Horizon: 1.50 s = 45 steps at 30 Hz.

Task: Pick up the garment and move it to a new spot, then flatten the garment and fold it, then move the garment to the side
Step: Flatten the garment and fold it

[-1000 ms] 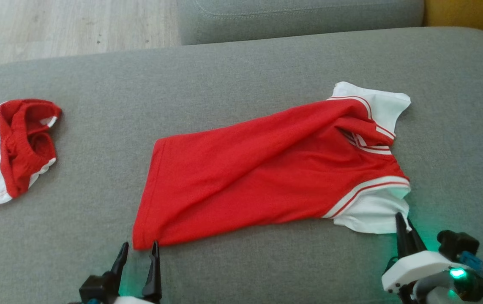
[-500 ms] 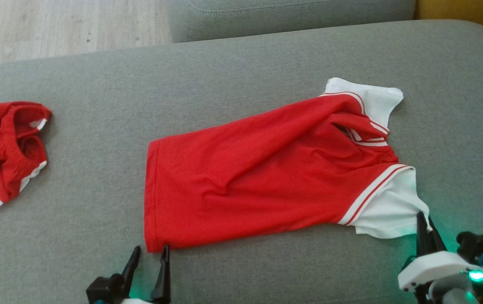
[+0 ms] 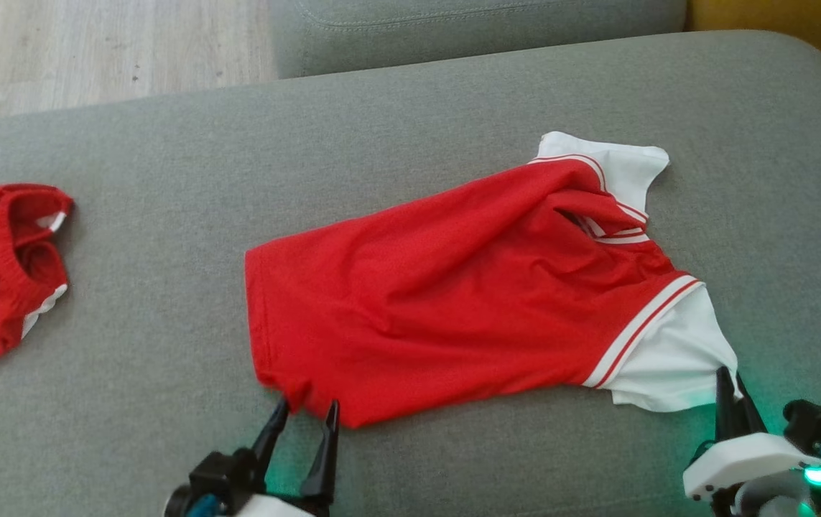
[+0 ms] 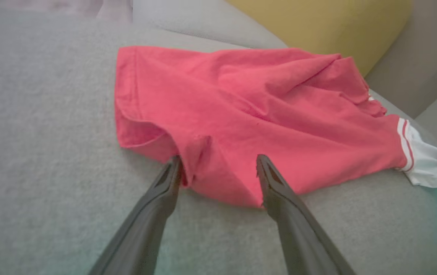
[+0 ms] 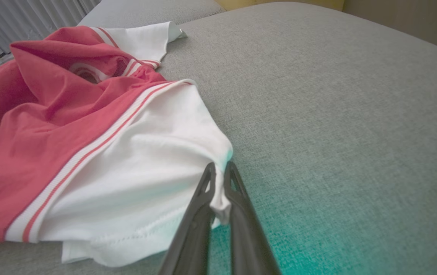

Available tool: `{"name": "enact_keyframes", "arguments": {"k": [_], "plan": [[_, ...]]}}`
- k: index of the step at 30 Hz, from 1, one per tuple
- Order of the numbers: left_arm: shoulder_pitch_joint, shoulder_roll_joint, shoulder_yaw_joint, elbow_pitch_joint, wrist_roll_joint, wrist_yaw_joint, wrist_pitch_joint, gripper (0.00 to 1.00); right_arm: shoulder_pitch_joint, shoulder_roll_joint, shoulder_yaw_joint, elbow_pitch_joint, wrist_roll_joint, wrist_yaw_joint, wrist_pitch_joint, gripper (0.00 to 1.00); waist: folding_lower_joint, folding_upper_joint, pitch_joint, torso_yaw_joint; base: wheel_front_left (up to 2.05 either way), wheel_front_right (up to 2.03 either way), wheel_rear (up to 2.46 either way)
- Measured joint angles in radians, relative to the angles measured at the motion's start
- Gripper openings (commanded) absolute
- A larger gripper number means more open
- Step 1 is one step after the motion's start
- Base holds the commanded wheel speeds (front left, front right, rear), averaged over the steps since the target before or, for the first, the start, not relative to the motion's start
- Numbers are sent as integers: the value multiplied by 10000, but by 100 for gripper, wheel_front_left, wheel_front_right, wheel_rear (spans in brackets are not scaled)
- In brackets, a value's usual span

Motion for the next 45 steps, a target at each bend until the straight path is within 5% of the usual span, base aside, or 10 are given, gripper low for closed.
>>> {"name": "enact_keyframes", "arguments": {"k": [24,25,27,28,29,30,31,33,34,45], "plan": [[-692,88,861,790,1237,-69,-2,100,-42,0,351,151,-58,-2,0,0,0,0,113,-40,0,0,0],[-692,69,855,918,1235,-69,-2,95,-45,0,364,151,-58,-2,0,0,0,0,134,-44,0,0,0],[-691,52,836,1087,1218,-69,0,58,-50,0,376,151,-52,-2,0,0,0,0,178,-44,0,0,0],[-695,48,815,1151,1197,-69,-2,49,-56,0,383,151,-23,-2,0,0,0,0,199,-42,0,0,0],[-705,40,802,1218,1179,-69,0,49,-62,0,393,151,31,-2,0,0,0,0,219,-35,0,0,0],[-723,33,773,1269,1072,-69,0,66,-73,0,399,150,44,-2,0,0,0,0,240,-28,0,0,0],[-745,29,725,1290,989,-69,0,70,-87,0,405,142,44,-2,0,0,0,0,261,-20,0,0,0],[-795,15,614,1287,777,-69,0,32,-130,0,414,123,48,-2,0,0,1,0,291,1,0,0,0],[-804,13,550,1285,709,-69,0,0,-164,0,422,102,81,-2,0,0,0,0,301,18,0,0,0],[-1117,635,284,-1149,-121,-71,0,0,-1152,-56,1198,-2629,1887,-2,2,0,0,0,-399,268,0,0,0]]}}
